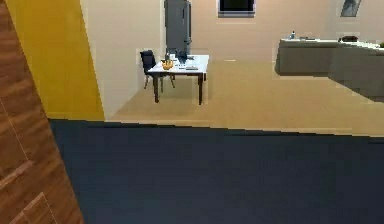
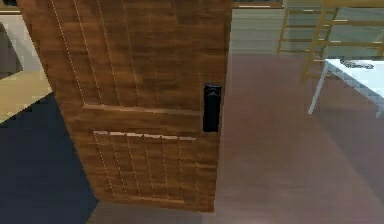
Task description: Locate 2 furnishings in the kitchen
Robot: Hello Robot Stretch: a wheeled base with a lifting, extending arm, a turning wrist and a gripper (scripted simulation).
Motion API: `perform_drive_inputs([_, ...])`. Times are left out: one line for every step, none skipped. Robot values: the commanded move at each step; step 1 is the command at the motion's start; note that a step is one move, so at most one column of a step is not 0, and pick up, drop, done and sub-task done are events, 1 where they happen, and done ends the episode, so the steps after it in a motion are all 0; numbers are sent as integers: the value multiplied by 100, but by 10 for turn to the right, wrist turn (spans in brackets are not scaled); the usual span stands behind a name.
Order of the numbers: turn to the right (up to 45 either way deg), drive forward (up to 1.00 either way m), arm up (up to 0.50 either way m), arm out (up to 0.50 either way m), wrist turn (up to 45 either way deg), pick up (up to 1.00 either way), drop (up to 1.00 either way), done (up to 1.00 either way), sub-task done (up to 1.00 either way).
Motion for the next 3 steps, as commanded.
perform_drive_inputs([0, 100, 0, 0, 0, 0, 0, 0, 0])
perform_drive_inputs([0, 100, 0, 0, 0, 0, 0, 0, 0])
perform_drive_inputs([0, 60, 0, 0, 0, 0, 0, 0, 0])
